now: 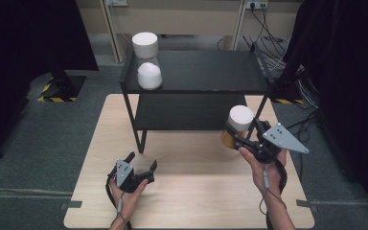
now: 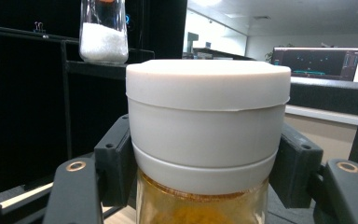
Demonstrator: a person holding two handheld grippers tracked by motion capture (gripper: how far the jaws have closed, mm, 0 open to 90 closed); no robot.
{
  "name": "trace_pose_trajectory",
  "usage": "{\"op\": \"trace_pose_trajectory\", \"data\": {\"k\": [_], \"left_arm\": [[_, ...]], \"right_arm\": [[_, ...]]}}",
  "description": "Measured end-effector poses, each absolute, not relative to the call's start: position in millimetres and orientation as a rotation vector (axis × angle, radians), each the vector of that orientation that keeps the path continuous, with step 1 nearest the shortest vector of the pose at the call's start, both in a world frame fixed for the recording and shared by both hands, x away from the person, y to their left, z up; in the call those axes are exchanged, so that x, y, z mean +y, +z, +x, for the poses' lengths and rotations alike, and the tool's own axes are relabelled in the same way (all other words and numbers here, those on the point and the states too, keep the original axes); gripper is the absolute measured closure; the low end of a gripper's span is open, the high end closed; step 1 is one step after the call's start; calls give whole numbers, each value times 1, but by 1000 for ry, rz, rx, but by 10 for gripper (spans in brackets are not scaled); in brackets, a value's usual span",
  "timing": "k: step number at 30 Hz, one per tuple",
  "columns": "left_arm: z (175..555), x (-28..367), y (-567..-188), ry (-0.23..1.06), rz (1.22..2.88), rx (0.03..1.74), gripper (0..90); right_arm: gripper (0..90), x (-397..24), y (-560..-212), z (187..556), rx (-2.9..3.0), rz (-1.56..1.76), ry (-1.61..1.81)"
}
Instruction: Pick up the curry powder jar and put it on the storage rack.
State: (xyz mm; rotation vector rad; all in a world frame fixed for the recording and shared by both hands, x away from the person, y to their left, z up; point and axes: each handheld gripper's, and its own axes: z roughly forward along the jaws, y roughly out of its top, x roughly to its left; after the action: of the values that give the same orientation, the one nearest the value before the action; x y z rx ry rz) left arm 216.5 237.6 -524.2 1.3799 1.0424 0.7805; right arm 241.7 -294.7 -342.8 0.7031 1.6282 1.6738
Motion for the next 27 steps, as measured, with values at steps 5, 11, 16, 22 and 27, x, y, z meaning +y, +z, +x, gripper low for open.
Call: {"op": "trace_pose_trajectory", "data": {"k": [5,11,16,22,27], "left_arm": [[217,238,-524,780,1382,1042,51],[217,238,-524,779,1378,1044,51],[217,238,-524,780,1381,1043,51],[217,238,-524,778,1379,1045,51],[217,238,-524,776,1379,1045,50]], "right_arm": [[352,-296,-337,243,1620,711,1687],[352,-296,-327,245,1606,716,1696],[352,-295,-314,246,1594,708,1702],[351,-294,-299,249,1585,706,1704],[352,-293,-289,250,1573,705,1704]]}}
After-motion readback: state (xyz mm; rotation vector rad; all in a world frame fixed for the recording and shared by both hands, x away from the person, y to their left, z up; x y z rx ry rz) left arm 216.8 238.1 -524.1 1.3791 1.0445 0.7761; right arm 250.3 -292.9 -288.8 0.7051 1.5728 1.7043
